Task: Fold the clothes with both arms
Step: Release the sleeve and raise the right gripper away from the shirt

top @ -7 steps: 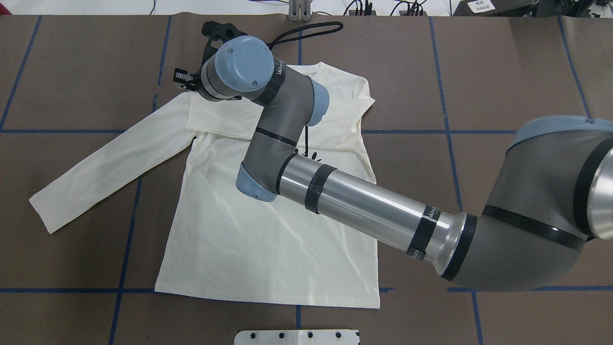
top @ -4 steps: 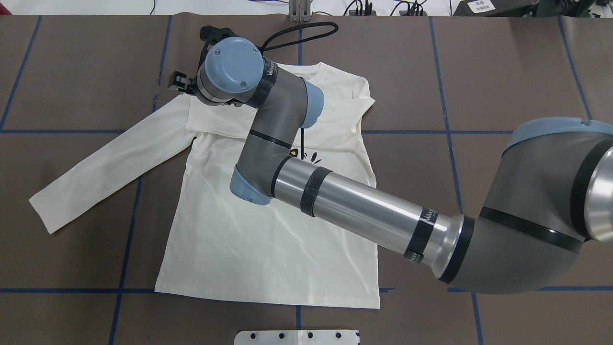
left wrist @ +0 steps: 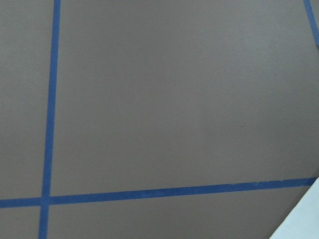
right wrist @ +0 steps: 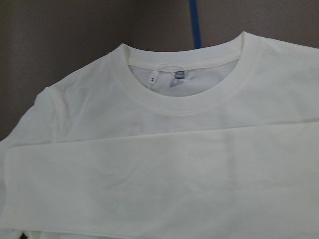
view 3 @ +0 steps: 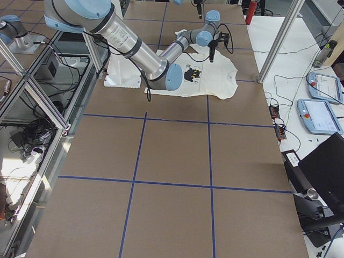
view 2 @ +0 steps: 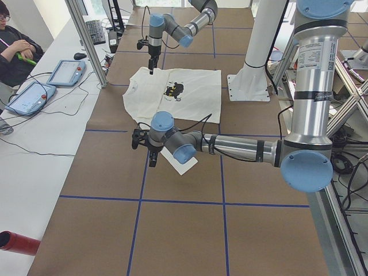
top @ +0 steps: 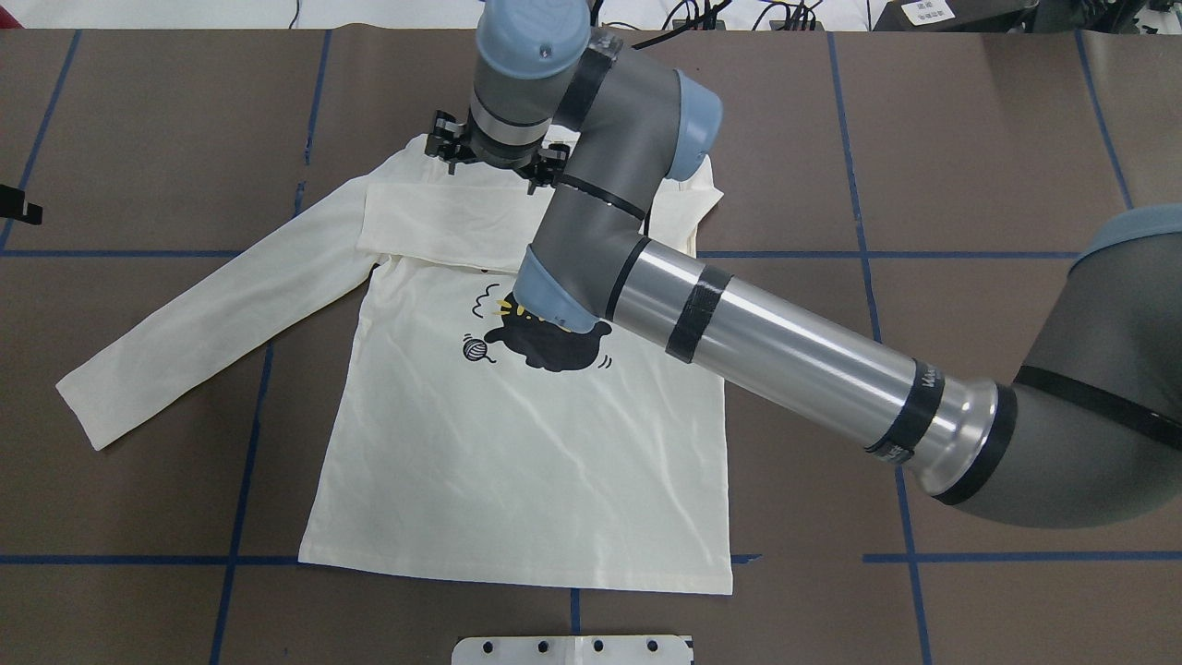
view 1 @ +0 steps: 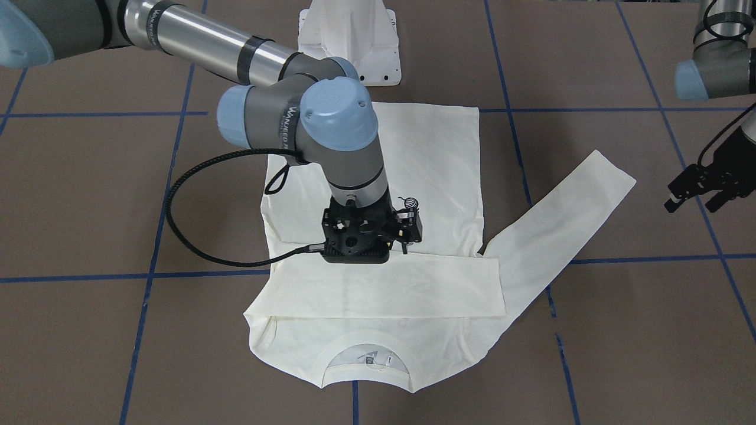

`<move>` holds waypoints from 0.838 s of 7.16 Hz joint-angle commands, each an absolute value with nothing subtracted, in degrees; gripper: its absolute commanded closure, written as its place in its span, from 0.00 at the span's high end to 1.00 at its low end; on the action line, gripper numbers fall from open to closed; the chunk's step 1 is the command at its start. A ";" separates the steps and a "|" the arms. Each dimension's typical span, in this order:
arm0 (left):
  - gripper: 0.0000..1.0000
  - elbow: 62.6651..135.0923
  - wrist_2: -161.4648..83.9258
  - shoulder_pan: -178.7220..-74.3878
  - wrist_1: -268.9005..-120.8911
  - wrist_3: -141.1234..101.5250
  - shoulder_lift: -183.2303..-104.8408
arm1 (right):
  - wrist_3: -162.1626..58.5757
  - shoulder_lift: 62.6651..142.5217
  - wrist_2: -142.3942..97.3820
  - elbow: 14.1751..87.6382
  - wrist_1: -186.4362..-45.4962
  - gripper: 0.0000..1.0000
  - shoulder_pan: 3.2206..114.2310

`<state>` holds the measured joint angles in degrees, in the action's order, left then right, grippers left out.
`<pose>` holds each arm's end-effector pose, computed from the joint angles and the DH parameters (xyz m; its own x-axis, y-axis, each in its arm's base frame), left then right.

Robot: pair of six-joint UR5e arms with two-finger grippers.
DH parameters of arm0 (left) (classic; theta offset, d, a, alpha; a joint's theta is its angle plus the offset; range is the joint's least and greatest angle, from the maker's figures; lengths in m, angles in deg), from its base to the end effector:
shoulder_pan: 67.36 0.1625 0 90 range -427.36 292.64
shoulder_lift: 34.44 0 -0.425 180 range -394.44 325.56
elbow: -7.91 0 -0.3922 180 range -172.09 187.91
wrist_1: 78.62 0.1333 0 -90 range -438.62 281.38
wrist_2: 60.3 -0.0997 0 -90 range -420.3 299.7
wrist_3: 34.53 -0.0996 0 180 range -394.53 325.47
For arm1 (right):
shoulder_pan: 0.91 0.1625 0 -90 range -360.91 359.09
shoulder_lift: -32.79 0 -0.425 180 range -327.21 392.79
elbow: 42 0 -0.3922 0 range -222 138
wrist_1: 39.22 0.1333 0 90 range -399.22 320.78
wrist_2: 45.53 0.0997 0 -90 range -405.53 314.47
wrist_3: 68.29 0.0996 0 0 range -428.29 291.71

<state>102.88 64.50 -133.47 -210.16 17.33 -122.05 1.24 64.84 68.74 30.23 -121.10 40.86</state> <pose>0.1336 -0.4905 0.5588 0.5930 -0.0865 -0.8006 0.2844 0.9526 0.1077 -0.5307 -0.5978 0.1209 0.5971 0.1059 0.7951 -0.1810 0.9835 0.0049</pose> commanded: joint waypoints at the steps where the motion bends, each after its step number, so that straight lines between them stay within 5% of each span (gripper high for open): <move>1: 1.00 109.67 57.96 -125.59 -213.00 34.76 -115.58 | -9.54 80.43 72.92 45.47 -126.93 1.00 45.91; 6: 1.00 110.13 45.87 -110.26 -213.00 46.16 -109.69 | -17.85 92.63 78.75 52.21 -126.50 1.00 51.83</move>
